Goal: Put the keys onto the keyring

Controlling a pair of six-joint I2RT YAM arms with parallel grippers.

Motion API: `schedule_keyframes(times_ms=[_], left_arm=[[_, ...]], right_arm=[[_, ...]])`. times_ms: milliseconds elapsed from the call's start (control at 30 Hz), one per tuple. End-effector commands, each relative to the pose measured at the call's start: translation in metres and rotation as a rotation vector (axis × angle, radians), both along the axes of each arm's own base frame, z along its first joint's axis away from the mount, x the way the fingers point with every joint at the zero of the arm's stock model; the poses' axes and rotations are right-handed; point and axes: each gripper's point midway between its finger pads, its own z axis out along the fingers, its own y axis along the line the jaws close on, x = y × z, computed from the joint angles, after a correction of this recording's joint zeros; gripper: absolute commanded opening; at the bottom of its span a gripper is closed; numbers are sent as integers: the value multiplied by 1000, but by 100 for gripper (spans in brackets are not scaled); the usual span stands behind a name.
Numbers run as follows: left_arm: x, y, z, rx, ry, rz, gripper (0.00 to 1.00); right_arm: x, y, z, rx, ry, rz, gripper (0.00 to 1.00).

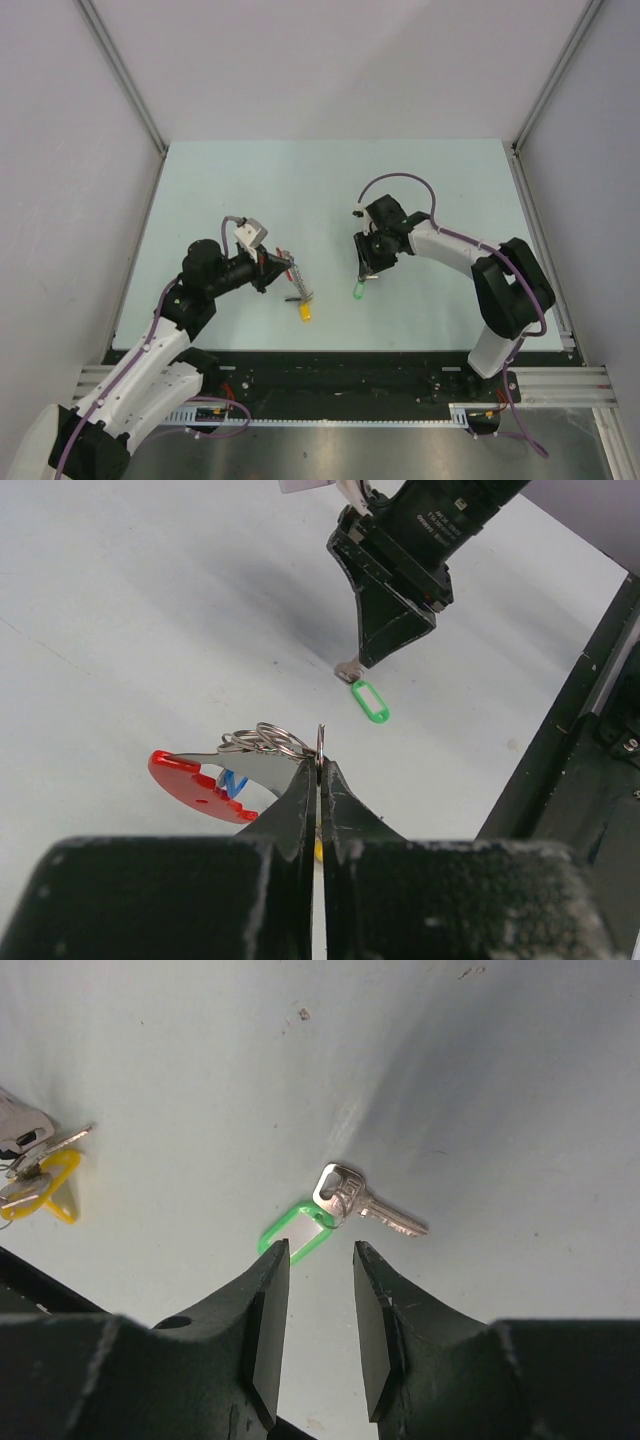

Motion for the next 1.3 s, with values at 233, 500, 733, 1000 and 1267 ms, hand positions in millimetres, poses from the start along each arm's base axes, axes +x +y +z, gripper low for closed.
schedule_keyframes(times_ms=[233,500,733,1000,1267], left_arm=[[-3,-3,13,-27,-51,-24,0],[-3,-3,14,-27,-53,-23,0],[-3,-3,15,-28,-54,-24,1],[-3,-4,15,-29,-55,-26,0],[-3,-3,14,-26,-54,-25,1]], right_arm=[[4,8,-10,-34,122,12,31],[9,9,-20,-55,137,17,27],[9,9,-26,-76,140,22,25],[9,10,-26,-67,145,29,12],[8,12,-29,-54,163,29,12]])
